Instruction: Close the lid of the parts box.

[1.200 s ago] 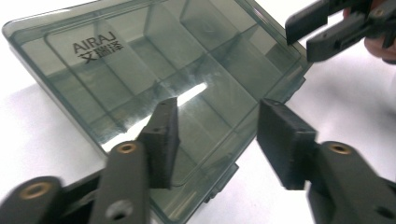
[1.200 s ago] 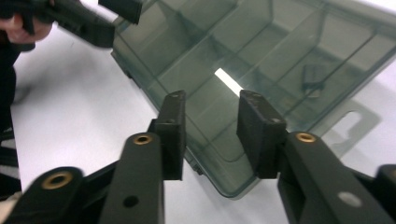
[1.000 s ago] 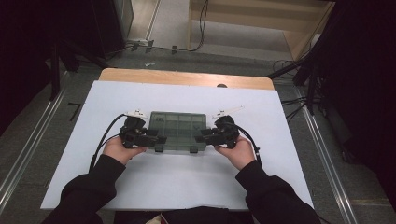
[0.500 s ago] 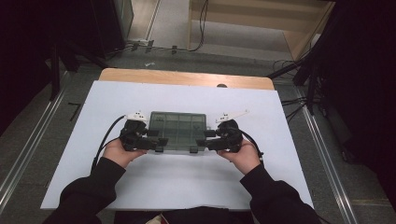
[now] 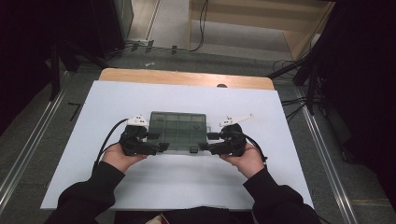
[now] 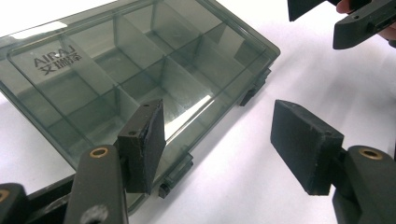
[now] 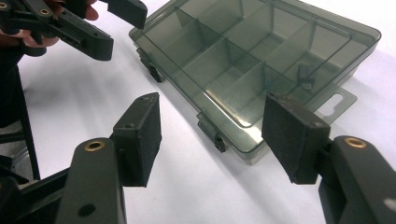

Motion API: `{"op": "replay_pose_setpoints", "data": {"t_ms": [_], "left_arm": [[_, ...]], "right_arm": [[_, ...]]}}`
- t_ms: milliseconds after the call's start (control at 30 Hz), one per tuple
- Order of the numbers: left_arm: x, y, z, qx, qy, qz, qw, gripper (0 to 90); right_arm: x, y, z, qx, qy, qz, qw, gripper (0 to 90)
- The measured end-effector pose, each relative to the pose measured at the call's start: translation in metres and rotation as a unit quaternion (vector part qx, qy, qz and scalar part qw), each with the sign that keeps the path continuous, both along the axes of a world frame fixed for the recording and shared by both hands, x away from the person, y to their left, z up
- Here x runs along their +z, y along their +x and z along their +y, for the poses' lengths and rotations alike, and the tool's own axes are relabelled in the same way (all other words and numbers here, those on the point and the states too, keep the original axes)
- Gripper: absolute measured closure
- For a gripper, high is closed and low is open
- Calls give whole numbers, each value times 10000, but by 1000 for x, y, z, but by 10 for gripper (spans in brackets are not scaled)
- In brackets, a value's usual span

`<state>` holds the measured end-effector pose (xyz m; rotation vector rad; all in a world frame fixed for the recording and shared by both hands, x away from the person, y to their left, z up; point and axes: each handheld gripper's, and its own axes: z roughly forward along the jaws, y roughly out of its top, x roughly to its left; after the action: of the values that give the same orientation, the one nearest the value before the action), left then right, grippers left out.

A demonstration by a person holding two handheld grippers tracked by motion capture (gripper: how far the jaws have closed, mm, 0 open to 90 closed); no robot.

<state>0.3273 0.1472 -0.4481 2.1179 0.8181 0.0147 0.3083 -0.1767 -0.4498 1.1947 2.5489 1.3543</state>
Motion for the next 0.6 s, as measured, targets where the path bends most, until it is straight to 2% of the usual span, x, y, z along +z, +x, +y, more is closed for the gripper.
{"op": "replay_pose_setpoints", "data": {"t_ms": [600], "left_arm": [[-5,-18,4,-78,29,-85,9999,333]], "right_arm": [[-3,-15,-8,-73,62,26,10000,338]]}}
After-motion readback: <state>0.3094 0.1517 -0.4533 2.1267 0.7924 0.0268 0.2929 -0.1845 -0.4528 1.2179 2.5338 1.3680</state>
